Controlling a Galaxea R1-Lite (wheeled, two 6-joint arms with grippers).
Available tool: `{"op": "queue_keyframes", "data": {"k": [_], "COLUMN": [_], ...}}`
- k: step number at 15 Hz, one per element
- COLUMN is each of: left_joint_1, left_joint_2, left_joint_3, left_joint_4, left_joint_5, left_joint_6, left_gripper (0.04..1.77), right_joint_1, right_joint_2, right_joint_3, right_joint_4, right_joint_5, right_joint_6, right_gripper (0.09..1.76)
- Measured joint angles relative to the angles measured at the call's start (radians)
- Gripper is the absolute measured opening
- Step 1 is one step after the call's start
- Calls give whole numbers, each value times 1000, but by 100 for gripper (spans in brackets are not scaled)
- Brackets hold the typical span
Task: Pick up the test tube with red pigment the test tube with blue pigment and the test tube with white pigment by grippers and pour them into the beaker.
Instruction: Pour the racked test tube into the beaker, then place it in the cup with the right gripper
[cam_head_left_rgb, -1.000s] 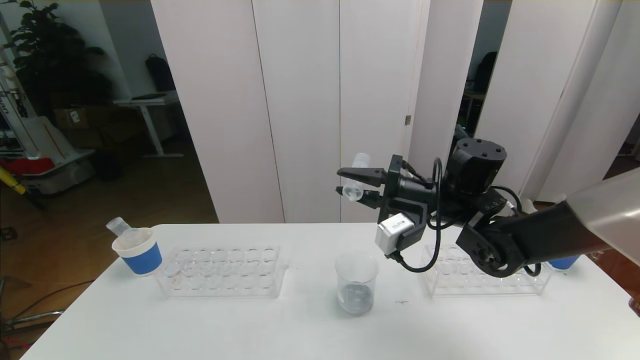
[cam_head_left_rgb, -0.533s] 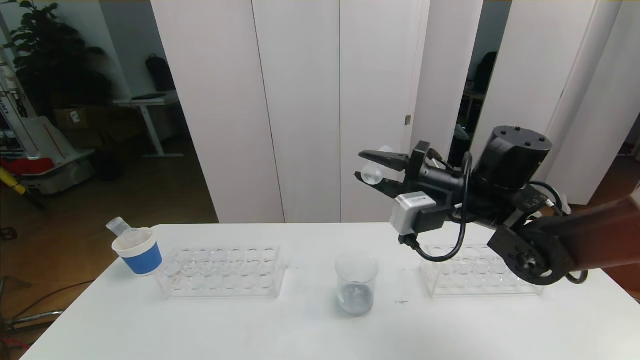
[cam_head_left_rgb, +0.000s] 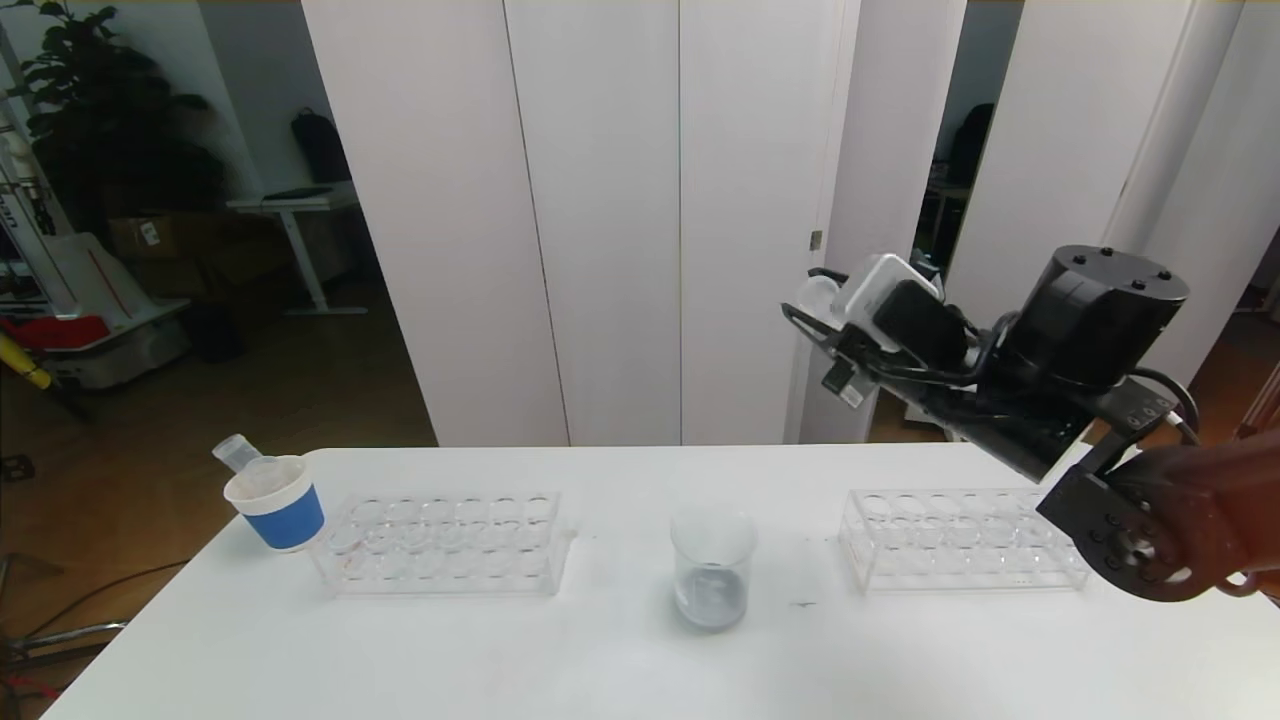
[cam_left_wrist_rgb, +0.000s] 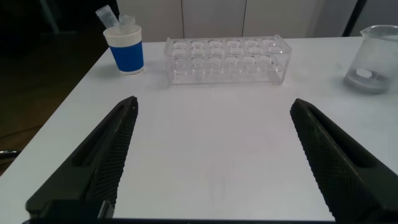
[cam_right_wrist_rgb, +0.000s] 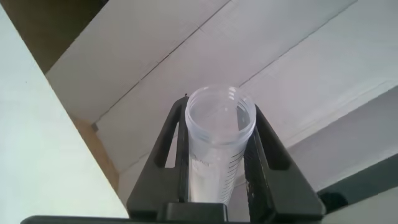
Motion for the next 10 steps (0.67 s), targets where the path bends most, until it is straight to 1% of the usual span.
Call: {"op": "queue_keyframes", "data": {"k": [3, 4, 7, 10], "left_joint_1": [0, 0, 0, 0], "left_joint_2": [0, 0, 0, 0], "left_joint_3": [0, 0, 0, 0], "left_joint_4": [0, 0, 0, 0], "left_joint_5": [0, 0, 0, 0], "left_joint_6": [0, 0, 0, 0], "left_gripper": [175, 175, 175, 175], "right_joint_1": [7, 11, 22, 49], "right_joint_2": [-16, -18, -21, -22], "right_joint_3": [26, 36, 85, 150], "right_joint_4": [0, -1, 0, 4], "right_joint_5": [-163, -201, -271, -386], "right_joint_6": [272, 347, 542, 726], "right_gripper": [58, 58, 58, 58]}}
